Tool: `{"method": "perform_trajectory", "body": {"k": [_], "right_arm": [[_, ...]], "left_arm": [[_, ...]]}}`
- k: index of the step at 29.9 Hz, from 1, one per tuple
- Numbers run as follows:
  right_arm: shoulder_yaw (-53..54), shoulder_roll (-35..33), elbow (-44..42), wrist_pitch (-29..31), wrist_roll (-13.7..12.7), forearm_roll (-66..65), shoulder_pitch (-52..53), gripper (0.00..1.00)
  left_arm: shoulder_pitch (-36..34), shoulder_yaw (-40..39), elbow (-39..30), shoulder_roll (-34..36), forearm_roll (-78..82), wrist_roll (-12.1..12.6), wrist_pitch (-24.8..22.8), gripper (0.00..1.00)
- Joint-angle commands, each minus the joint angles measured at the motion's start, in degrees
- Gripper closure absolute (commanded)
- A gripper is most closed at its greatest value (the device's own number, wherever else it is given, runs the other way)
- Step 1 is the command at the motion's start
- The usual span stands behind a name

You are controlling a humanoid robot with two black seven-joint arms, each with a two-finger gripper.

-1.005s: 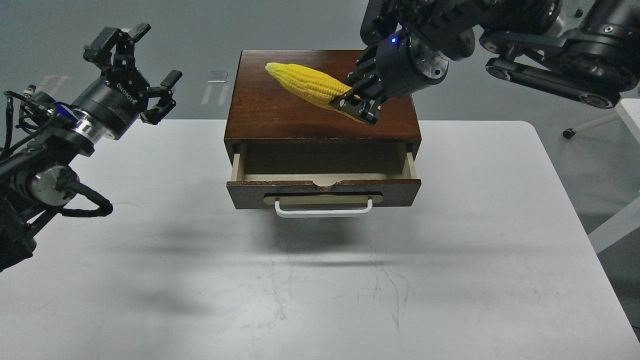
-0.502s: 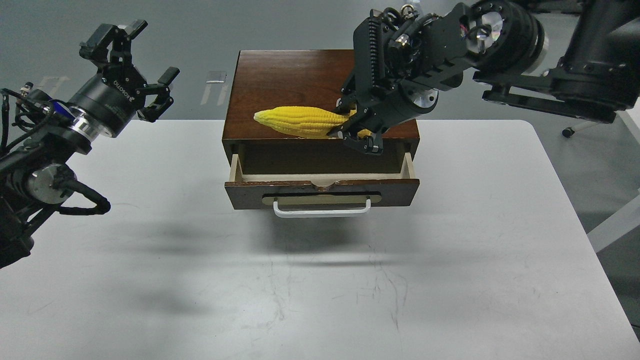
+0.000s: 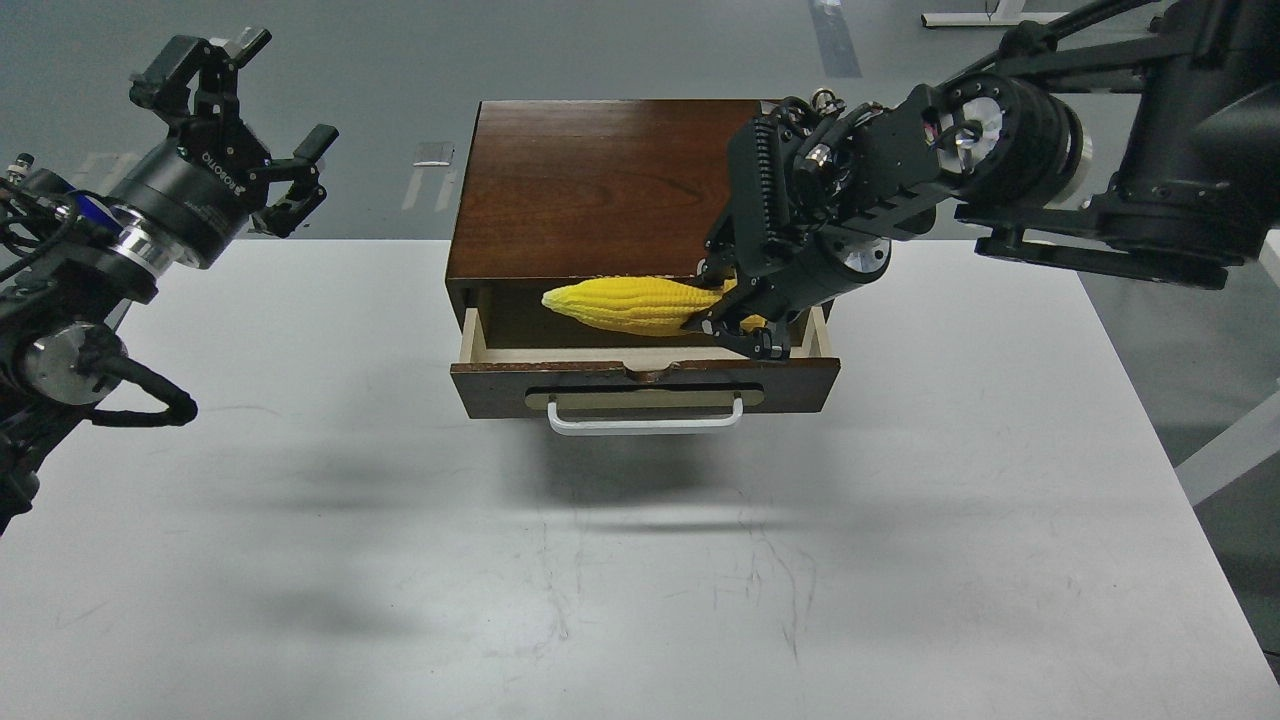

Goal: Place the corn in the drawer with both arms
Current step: 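Lower the corn cob into the open drawer and open the right gripper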

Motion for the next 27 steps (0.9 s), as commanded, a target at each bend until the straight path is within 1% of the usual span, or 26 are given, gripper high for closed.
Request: {"method": "perform_trajectory", "body": {"k": [1,6,14,16,20,21,22,23,27], "right_arm": [[0.0,0.2,-0.7,0.0,0.0,0.0,-0.5,1.00],[-0.2,0.2,-1.1,0.2,0.0,0.0,-1.4,1.00],[-0.3,0.2,-1.3,0.2,0.0,0.0,-2.0,0.92],[-0.4,0.2,-1.3,0.3,0.0,0.0,-2.1,0.85],[-0.4,0.2,-1.3,0.3,0.0,0.0,-2.2,0.77],[-0.4,0.2,-1.3,0.3,0.0,0.0,-2.3,0.70],[-0.4,0.2,-1.3,0.3,0.0,0.1,-2.2,0.67],[-0.4,0.2,-1.3,0.3,0.0,0.1,-2.2,0.66],[-0.4,0.2,-1.3,0.3,0.0,0.1,-2.3,0.57]], "left_arm": [[0.0,0.0,0.0,0.0,0.0,0.0,0.0,0.01],[0.0,0.0,0.0,0.0,0.0,0.0,0.1,0.01],[0.0,0.0,0.0,-0.1,0.0,0.0,0.0,0.02],[0.0,0.0,0.0,0.0,0.0,0.0,0.0,0.01],[0.0,0.0,0.0,0.0,0.0,0.0,0.0,0.01],[0.0,0.0,0.0,0.0,0.0,0.0,0.0,0.01],[0.0,0.0,0.0,0.0,0.0,0.0,0.0,0.01],[0.0,0.0,0.0,0.0,0.0,0.0,0.0,0.01],[0.0,0.0,0.0,0.0,0.0,0.0,0.0,0.01]]}}
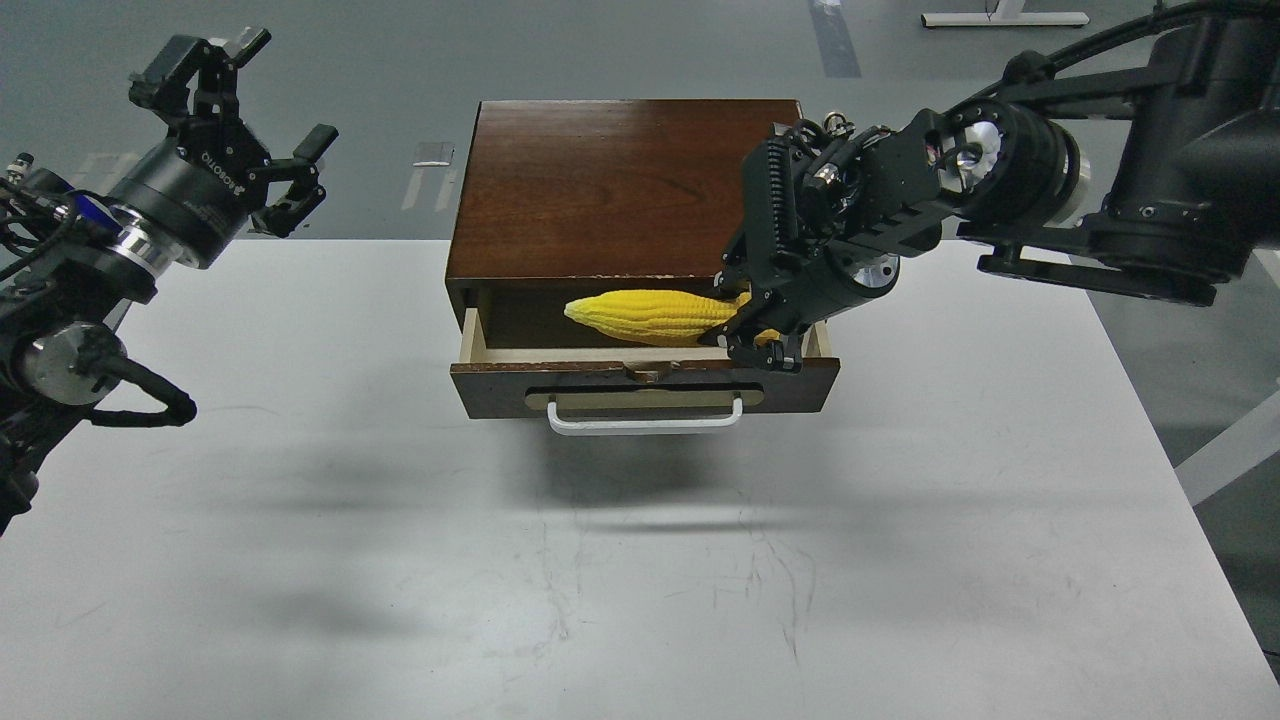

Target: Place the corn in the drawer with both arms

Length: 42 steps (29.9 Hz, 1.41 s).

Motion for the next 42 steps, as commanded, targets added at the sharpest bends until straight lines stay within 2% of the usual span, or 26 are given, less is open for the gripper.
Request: {"method": "perform_trajectory", "body": {"k": [1,13,23,33,37,39,41,42], "right_arm": [[0.0,0.0,0.0,0.0,0.0,0.0,0.0,0.55],[0.0,-0.1,0.0,0.0,0.0,0.0,0.0,0.44],[0.1,-0.1,0.0,0.0,0.0,0.1,0.1,0.27],[0.5,-0.5,0.1,0.0,0.0,1.4,1.2,0.27],[1.2,-1.6,0.1,0.0,0.0,6.3,2.6,0.23],[1.8,-2.7,0.1,0.0,0.0,10.7,3.0,0.18],[3.1,-4.3,-0.1,0.0,0.0,18.4,2.9,0.05],[3.4,-4.9,-0.1,0.0,0.0,20.6,2.9,0.04]], "left_arm": [[0.0,-0.1,0.0,0.0,-0.1,0.0,0.0,0.01],[0.0,-0.1,0.0,0.1,-0.1,0.0,-1.4,0.01],[0.0,-0.1,0.0,0.1,-0.1,0.0,-1.5,0.01],[0.0,-0.3,0.0,0.0,-0.1,0.0,-1.5,0.01],[0.0,-0.3,0.1,0.0,0.0,0.0,-1.5,0.01],[0.0,-0.3,0.1,0.0,0.0,0.0,-1.5,0.01],[0.0,-0.3,0.2,-0.1,-0.1,0.0,-1.2,0.01],[0.0,-0.3,0.2,-0.1,-0.1,0.0,-1.2,0.01]]}}
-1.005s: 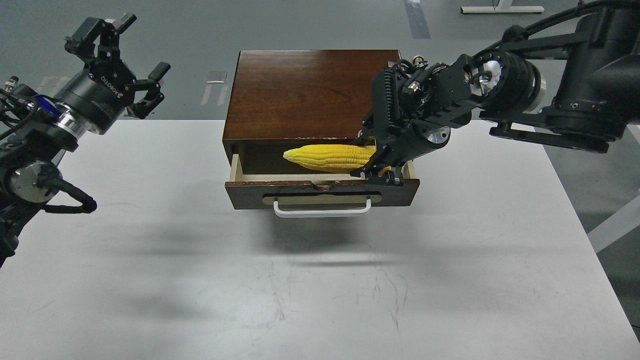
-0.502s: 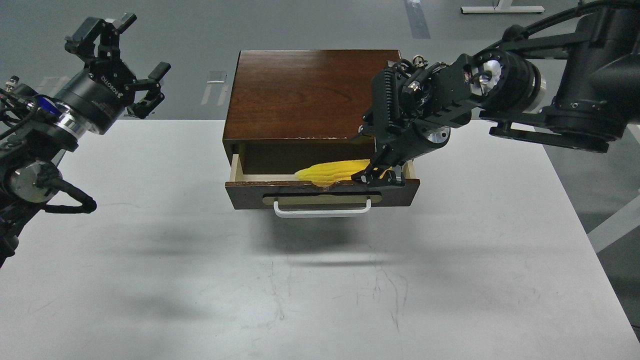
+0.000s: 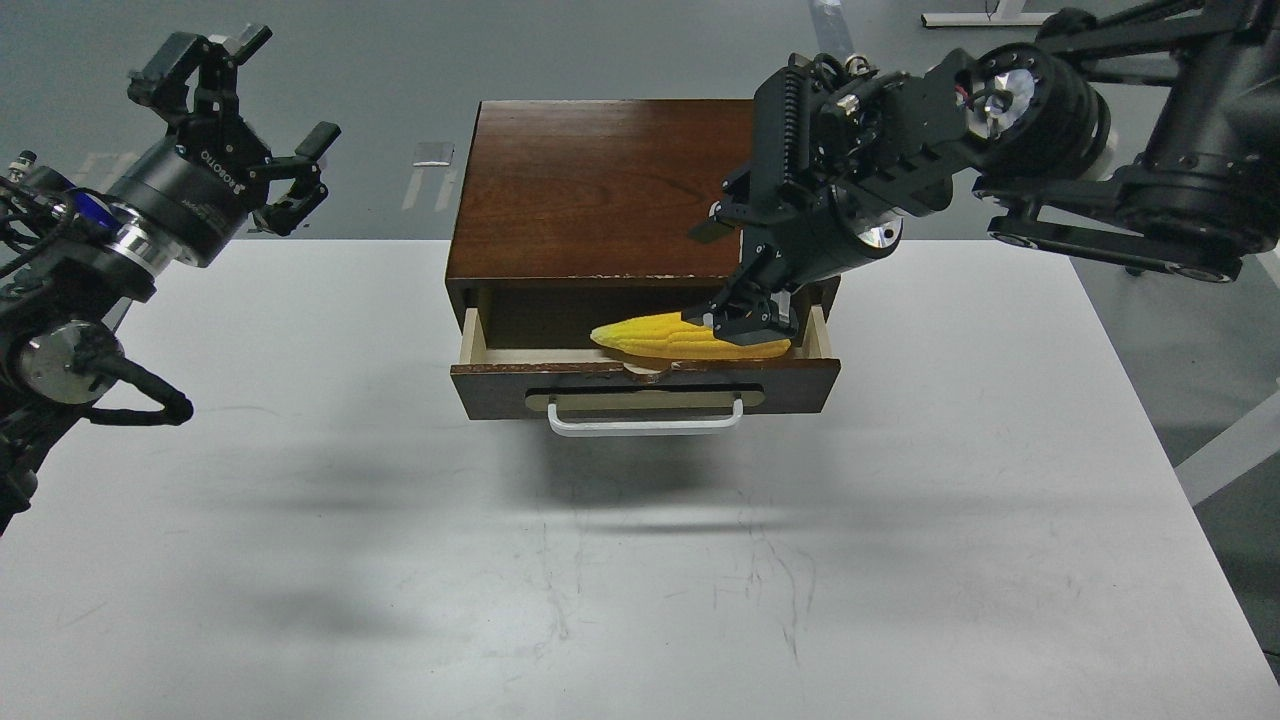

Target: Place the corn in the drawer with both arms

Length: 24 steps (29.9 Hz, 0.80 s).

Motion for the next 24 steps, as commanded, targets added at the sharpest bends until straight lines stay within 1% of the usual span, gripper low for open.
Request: {"method": "perform_trajectory", "body": {"k": [1,5,6,8,10,11,12,14,16,17,19,20,21,24], "right_arm": [[1.6,-2.4,-0.2,0.0,0.0,10.2,0.0,0.04],[4.7,-6.3,-0.7,0.0,0.0,23.9,-1.2,0.02],[6.1,-7.4,-1.5,0.0,0.0,29.7,-2.6,0.01],[7.8,-8.3,-2.4,-0.1,0.0,35.5,-4.3,0.01],[12.2,-10.8,-3.4,-0.4,0.0,46.2,-8.0,0.01],[13.4,-11.5,-3.7,-0.4,0.0,48.8,-9.1,0.01],[15.9,-13.0,-4.0,-0.6,0.0,53.5,-11.6,0.00],[18.9,-14.3,-4.1,-0.9,0.0,58.3,-14.8,0.00],[24.8,-15.6,-4.4,-1.1,0.0,65.4,-21.2,0.00],[26.2,-15.9,-4.7,-1.2,0.0,66.9,-23.0,0.00],[32.3,-16.1,-5.3,-1.2,0.0,72.5,-30.4,0.00],[32.3,-16.1,-5.3,-1.2,0.0,72.5,-30.4,0.00],[36.0,-16.1,-5.5,-1.2,0.0,75.5,-34.4,0.00],[43.9,-15.3,-7.4,-1.4,0.0,81.7,-43.8,0.00]], "left_arm": [[0.0,0.0,0.0,-0.1,-0.1,0.0,0.4,0.01],[0.0,0.1,0.0,-0.2,0.0,0.0,0.5,0.01],[0.0,0.1,0.1,-0.3,0.0,0.0,0.7,0.01],[0.0,0.0,0.2,-0.4,0.0,0.0,0.7,0.01],[0.0,0.1,0.7,-0.5,-0.1,0.0,0.4,0.01],[0.0,0.1,0.7,-0.5,-0.1,0.0,0.3,0.01],[0.0,0.1,0.7,-0.6,0.0,0.0,0.2,0.01],[0.0,0.1,0.7,-0.8,0.0,0.0,0.2,0.01],[0.1,0.1,0.8,-1.1,-0.1,0.0,0.0,0.01],[0.1,0.1,0.8,-1.2,-0.1,0.0,-0.1,0.01],[0.8,0.0,1.0,-1.6,-0.1,0.0,-0.1,0.01],[0.8,0.0,1.0,-1.6,-0.1,0.0,-0.1,0.01],[0.8,0.0,1.1,-1.6,-0.1,0.0,-0.2,0.01],[1.1,0.0,1.2,-1.6,-0.2,0.0,-1.9,0.01]]}}
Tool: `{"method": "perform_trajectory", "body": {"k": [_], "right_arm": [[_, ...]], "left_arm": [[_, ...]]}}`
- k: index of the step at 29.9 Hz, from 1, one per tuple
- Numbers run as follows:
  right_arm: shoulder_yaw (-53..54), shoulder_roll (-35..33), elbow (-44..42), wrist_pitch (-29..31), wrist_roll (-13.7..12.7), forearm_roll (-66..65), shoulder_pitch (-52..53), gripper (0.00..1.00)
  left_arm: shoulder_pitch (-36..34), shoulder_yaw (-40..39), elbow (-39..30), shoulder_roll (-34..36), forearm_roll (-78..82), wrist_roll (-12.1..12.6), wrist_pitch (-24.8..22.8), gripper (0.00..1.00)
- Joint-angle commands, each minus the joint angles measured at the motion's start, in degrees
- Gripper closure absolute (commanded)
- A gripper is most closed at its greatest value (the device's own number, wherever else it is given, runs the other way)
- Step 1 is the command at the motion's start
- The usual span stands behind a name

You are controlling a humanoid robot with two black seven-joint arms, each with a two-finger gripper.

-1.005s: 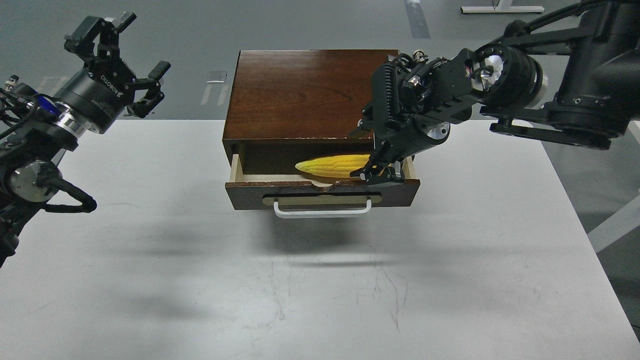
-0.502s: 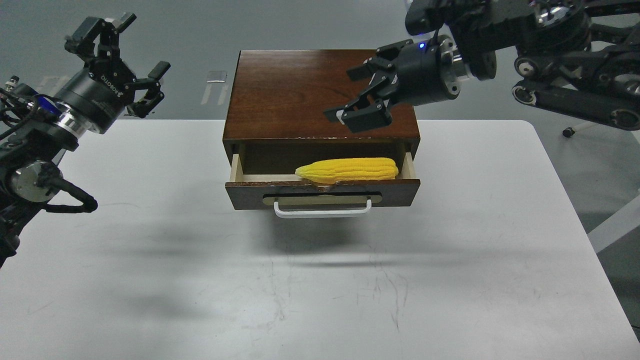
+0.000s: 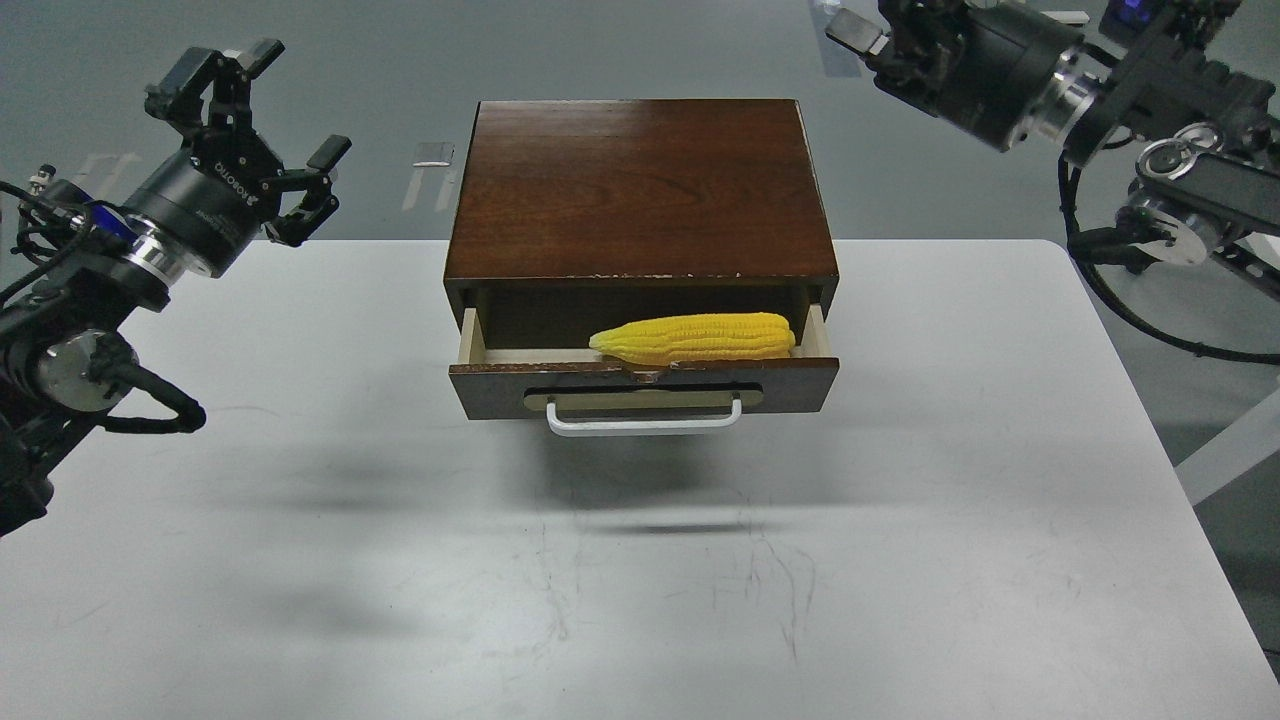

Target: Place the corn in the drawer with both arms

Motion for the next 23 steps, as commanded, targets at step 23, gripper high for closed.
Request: {"method": "perform_trajectory", "body": {"k": [23], "right_arm": [[24.3,4.6,-4.0,0.7,0.0,13.4,-35.4,0.00]], "left_arm": [[4.1,-0.1,2.4,-4.3,0.1,0.0,-3.8,0.01]]}}
